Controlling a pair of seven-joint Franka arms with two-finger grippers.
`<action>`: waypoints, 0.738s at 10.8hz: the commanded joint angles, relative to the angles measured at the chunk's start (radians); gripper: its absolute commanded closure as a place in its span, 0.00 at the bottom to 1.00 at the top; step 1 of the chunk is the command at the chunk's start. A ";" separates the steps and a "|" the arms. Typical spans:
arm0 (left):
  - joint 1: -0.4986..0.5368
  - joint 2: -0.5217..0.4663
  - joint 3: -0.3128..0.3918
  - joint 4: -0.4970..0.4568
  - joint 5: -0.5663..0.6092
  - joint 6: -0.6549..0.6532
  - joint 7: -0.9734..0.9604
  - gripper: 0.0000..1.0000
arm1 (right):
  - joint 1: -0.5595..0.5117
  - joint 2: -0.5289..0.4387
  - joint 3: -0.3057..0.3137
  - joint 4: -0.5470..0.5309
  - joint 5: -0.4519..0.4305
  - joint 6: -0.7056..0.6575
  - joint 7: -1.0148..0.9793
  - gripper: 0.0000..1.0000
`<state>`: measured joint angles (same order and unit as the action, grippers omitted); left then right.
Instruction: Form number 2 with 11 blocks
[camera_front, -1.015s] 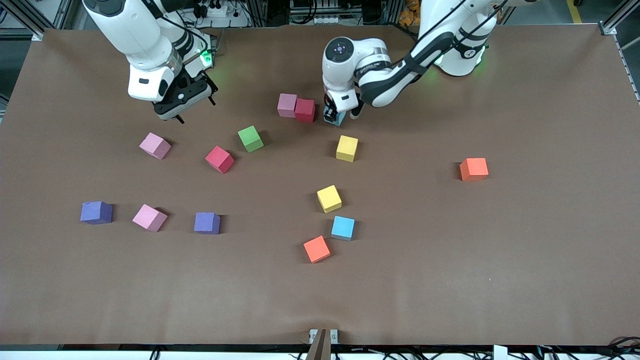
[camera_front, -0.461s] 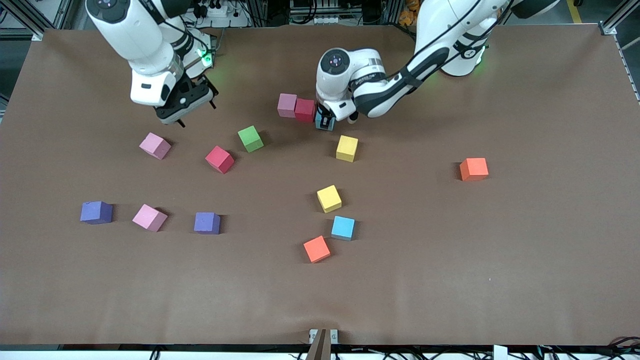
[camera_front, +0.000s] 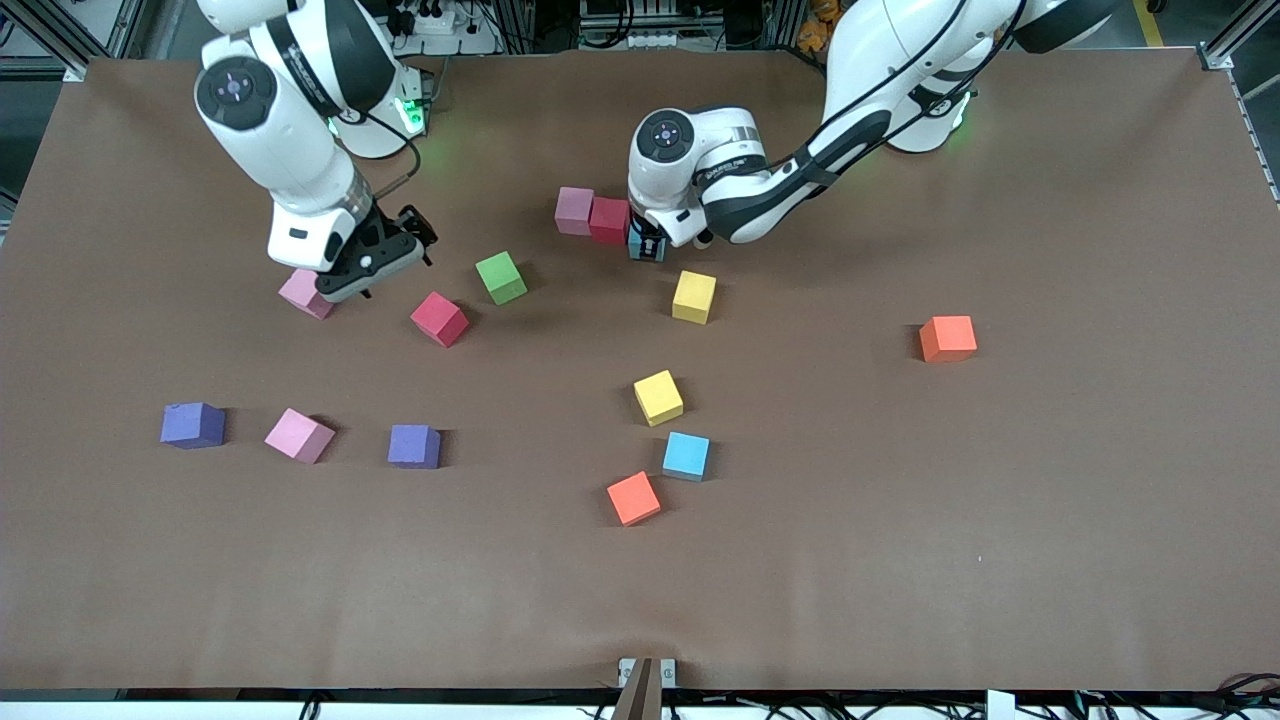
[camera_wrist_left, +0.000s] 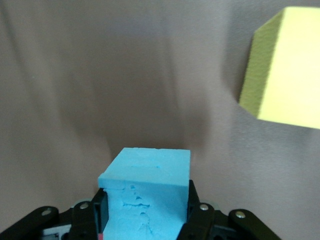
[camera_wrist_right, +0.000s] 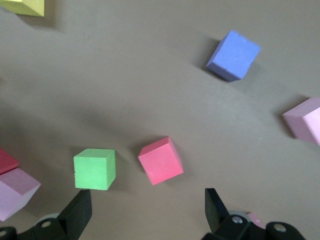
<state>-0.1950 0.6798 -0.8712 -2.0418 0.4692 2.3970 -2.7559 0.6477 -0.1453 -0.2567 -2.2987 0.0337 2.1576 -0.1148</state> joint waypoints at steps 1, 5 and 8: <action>-0.021 0.000 0.005 0.006 0.006 -0.018 -0.157 1.00 | -0.005 0.021 0.005 -0.062 0.122 0.039 0.015 0.00; -0.043 0.012 0.008 0.008 0.006 -0.019 -0.192 1.00 | 0.012 0.050 0.011 -0.105 0.126 0.084 0.020 0.00; -0.067 0.012 0.021 0.009 0.006 -0.019 -0.206 1.00 | 0.038 0.084 0.014 -0.097 0.126 0.097 0.119 0.00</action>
<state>-0.2325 0.6913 -0.8576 -2.0421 0.4636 2.3914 -2.7777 0.6776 -0.0760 -0.2479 -2.4006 0.1406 2.2377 -0.0523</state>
